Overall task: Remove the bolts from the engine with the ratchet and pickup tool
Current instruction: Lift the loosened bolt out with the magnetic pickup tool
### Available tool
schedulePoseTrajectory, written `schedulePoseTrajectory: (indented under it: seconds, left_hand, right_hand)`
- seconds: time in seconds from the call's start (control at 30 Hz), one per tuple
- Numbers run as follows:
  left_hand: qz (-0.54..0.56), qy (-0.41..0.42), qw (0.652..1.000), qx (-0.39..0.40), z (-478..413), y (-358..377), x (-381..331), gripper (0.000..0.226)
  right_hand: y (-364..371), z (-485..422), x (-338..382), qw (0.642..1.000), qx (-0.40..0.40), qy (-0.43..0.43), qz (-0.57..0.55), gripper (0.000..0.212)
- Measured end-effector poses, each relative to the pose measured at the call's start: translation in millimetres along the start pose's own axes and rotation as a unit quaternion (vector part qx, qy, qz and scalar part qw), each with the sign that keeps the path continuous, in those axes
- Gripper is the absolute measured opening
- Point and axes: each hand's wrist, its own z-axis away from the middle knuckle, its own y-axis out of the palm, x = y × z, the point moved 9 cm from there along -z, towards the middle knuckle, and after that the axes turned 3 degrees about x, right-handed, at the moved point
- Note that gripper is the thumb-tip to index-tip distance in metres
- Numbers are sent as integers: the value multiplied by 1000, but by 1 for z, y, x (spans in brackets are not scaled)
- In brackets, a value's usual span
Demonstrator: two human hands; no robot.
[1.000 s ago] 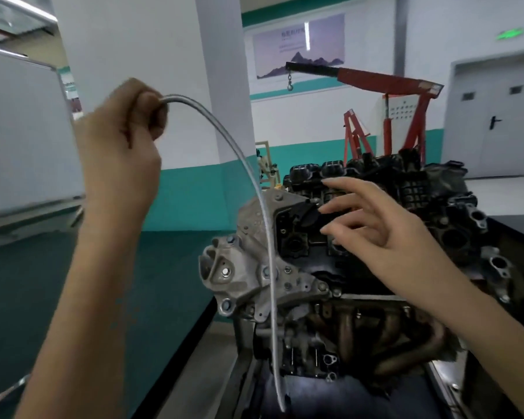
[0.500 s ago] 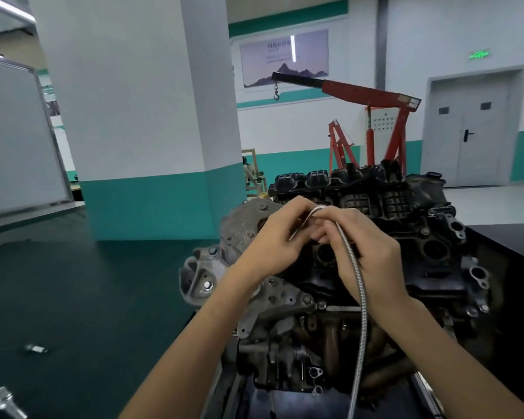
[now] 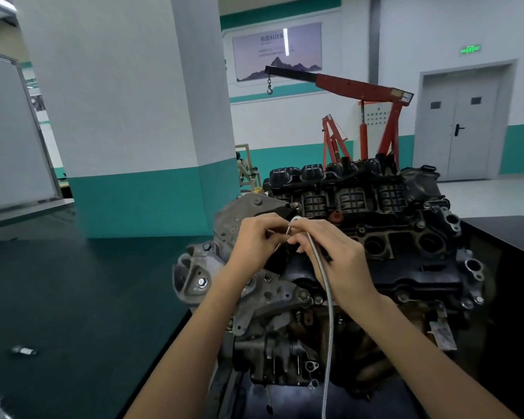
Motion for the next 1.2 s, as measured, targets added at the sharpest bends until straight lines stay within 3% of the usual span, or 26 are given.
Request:
schedulePoseTrajectory:
  seconds: [0.2,0.3,0.37,0.43,0.57,0.67,0.73,0.83,0.9,1.03,1.2]
  left_hand:
    - [-5,-46,999,-25,15,9,32,17]
    - [-68,-70,995,-2,18,18,44,28]
    - [-157,-91,982,61,16,34,50,31]
    - [-219,-99,967,79,17,39,51,20]
    - [-247,-36,967,51,21,34,42,16]
    - [-214,-21,976,26,24,23,44,9]
    - [-181,-31,983,28,26,21,51,22]
    - [-171,-38,984,24,30,18,53,29]
    - [-161,-41,986,14,32,16,52,30]
    - [-151,-40,988,-14,41,10,49,36]
    - [-162,-56,984,-47,50,4,50,42]
  right_hand:
    - [29,3,-18,996,76,47,-16,25]
    - [41,10,-38,981,97,153,-70,23]
    - [50,22,-54,938,89,285,-174,23]
    - [61,34,-64,867,65,402,-288,17]
    - [72,38,-77,808,28,512,-290,16]
    - [67,30,-82,839,52,525,-133,8]
    - [59,24,-86,851,94,516,-18,25]
    - [63,24,-88,827,172,531,68,35]
    - [62,20,-84,830,175,520,97,35]
    - [43,8,-76,848,116,513,69,42]
    - [29,10,-70,829,38,552,-80,39]
